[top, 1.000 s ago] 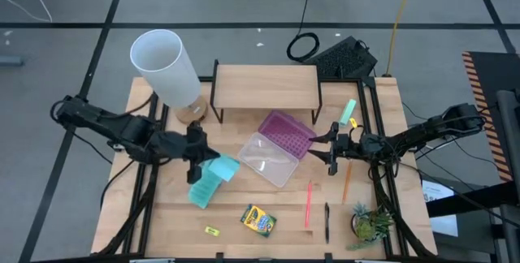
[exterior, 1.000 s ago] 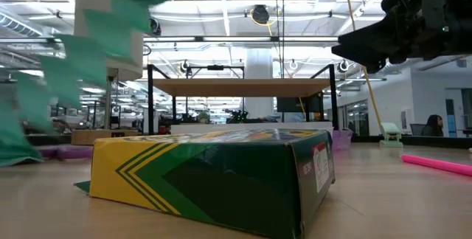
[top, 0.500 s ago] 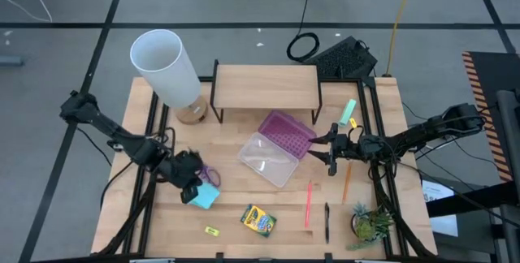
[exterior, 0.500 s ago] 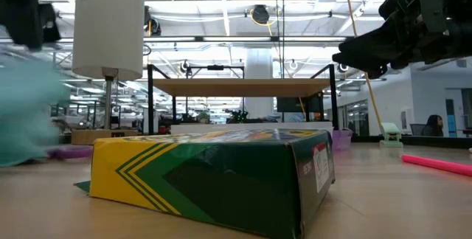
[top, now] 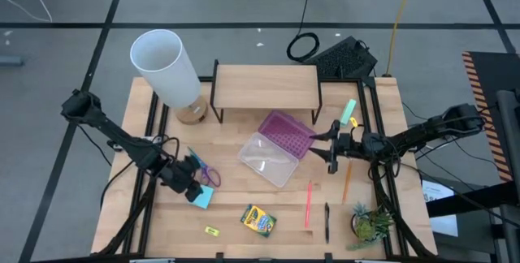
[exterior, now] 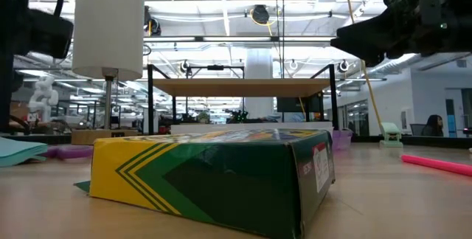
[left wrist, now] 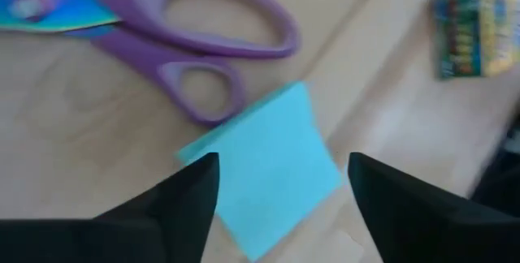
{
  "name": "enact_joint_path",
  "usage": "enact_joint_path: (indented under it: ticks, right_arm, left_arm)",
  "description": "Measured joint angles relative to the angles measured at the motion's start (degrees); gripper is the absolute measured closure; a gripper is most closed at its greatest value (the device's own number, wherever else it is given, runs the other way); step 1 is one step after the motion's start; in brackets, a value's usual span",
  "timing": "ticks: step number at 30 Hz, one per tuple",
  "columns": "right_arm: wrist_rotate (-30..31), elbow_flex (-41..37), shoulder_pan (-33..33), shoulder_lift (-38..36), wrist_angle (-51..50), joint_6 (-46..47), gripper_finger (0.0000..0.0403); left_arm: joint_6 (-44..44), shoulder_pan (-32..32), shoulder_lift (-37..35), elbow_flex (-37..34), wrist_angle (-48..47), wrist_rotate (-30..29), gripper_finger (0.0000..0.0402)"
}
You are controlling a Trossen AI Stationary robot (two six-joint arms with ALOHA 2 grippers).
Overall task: Pack school essentials
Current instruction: Put the sticky note into the supply box
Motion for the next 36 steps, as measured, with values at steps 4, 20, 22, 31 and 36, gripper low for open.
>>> enact_joint_path:
  ticks: [4,20,22,31,36]
  right_arm:
    - [0.0,0.0,-1.7,0.0,0.0,-1.4,0.0218]
    - [-0.4,0.0,-3.1,0.0,0.2,-2.1,0.0218]
    - [-0.4,0.0,-3.1,0.0,0.1,-2.4,0.0218]
    - [-0.4,0.0,-3.3,0.0,0.2,-2.9,0.0218]
    - [-0.4,0.0,-3.3,0.0,0.2,-2.9,0.0218]
  left_arm:
    - [7.8,-0.6,2.5,3.3,1.1,-1.6,0.0118]
    - [48.5,1.4,28.1,18.6,-4.0,0.1,0.0187]
    - [50.1,2.1,28.4,19.0,-4.9,1.1,0.0187]
    - [56.8,5.8,26.9,19.0,-8.1,4.0,0.0188]
    - [61.1,7.9,28.3,18.9,-8.5,7.1,0.0188]
